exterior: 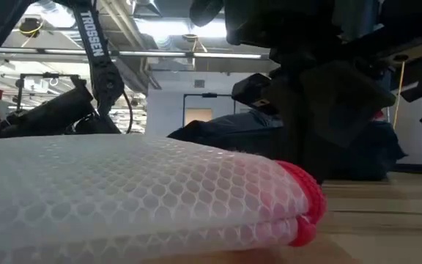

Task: Unpack backpack
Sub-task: Put the black pen into the transparent zip bag

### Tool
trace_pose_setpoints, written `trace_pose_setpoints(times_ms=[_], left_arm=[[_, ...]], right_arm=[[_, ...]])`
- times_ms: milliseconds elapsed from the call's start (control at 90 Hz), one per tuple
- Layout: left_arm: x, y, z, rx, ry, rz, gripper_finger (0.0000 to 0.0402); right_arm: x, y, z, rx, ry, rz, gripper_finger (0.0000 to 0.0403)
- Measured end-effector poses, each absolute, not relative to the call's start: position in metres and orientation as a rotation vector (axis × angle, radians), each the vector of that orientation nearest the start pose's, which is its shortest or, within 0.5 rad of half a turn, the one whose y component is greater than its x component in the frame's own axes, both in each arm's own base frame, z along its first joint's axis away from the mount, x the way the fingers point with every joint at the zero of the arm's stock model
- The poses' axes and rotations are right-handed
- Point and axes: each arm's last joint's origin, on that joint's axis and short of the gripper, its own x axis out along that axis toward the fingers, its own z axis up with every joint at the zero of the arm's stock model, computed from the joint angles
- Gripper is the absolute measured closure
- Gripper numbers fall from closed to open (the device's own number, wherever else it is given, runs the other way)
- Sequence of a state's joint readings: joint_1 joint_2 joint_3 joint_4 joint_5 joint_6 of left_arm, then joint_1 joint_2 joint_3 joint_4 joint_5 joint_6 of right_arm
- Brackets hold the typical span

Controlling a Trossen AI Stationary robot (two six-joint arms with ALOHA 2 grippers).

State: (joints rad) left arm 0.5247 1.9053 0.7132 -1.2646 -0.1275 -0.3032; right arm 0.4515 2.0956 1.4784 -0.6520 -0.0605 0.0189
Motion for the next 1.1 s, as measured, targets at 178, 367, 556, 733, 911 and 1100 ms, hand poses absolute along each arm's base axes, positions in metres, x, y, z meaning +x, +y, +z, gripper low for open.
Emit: trace_pose_setpoints(times_ms=[178,367,556,733,911,1100], left_arm=[[0.154,0.091,0.086,-0.610,2.394,0.622,0.0401],[0.160,0.083,0.087,-0.552,2.389,0.542,0.0401],[0.187,0.076,0.104,-0.499,2.170,0.509,0.0401],[0.202,0.066,0.136,-0.417,1.987,0.553,0.0401],[0.189,0.066,0.149,-0.433,2.006,0.698,0.0401],[0.176,0.067,0.137,-0.494,2.133,0.724,0.0401]], right_arm=[[0.373,0.183,0.147,-0.232,1.261,0.427,0.0402],[0.373,0.183,0.147,-0.232,1.261,0.427,0.0402],[0.374,0.183,0.147,-0.238,1.253,0.416,0.0402],[0.374,0.182,0.147,-0.246,1.246,0.405,0.0402],[0.375,0.183,0.147,-0.245,1.243,0.406,0.0402],[0.375,0.183,0.147,-0.244,1.233,0.405,0.0402]])
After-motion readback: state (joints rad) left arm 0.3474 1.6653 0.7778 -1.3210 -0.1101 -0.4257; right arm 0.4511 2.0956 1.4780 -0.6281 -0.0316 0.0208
